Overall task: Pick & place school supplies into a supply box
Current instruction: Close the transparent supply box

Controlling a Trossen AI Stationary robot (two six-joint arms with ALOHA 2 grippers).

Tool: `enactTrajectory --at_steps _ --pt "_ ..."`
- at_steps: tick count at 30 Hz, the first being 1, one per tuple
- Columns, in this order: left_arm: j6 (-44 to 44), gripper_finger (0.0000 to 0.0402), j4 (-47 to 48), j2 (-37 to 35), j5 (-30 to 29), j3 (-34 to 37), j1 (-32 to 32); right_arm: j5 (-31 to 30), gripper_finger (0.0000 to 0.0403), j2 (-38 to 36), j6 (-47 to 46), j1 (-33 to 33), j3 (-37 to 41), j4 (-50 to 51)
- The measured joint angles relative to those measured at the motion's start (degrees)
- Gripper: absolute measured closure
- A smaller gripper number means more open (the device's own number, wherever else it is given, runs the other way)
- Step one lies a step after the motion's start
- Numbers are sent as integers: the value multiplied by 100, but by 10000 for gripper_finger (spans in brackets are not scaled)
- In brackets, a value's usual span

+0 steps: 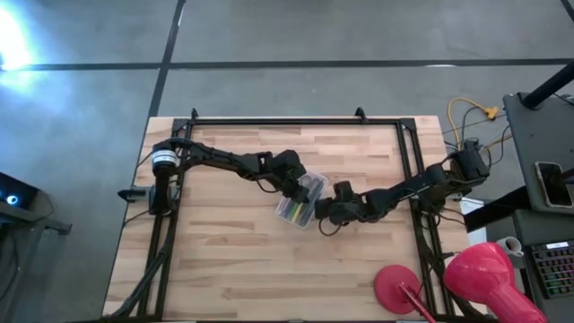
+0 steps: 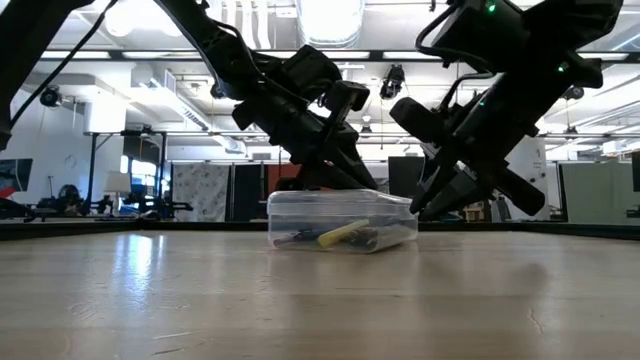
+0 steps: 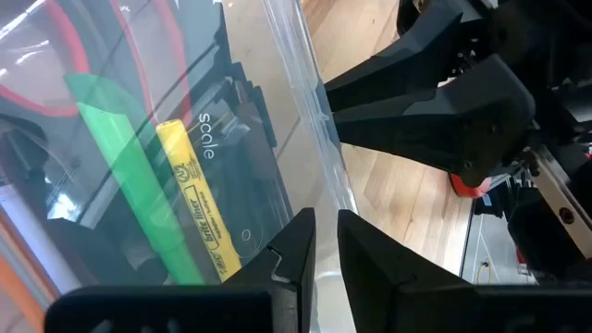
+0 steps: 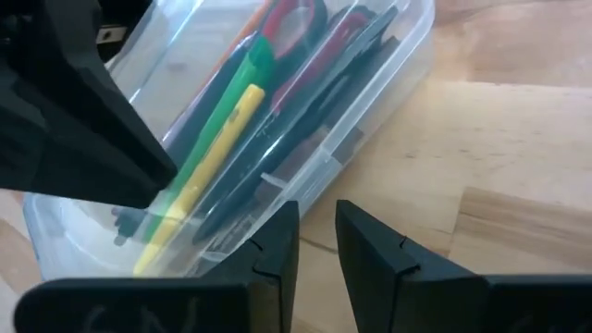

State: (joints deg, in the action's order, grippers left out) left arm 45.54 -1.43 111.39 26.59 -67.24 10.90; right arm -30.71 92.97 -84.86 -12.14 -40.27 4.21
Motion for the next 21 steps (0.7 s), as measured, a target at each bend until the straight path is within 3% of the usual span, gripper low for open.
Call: enactTrajectory --at_steps 21 --pt "22 364 32 -2 72 13 11 329 335 345 363 426 -66 -490"
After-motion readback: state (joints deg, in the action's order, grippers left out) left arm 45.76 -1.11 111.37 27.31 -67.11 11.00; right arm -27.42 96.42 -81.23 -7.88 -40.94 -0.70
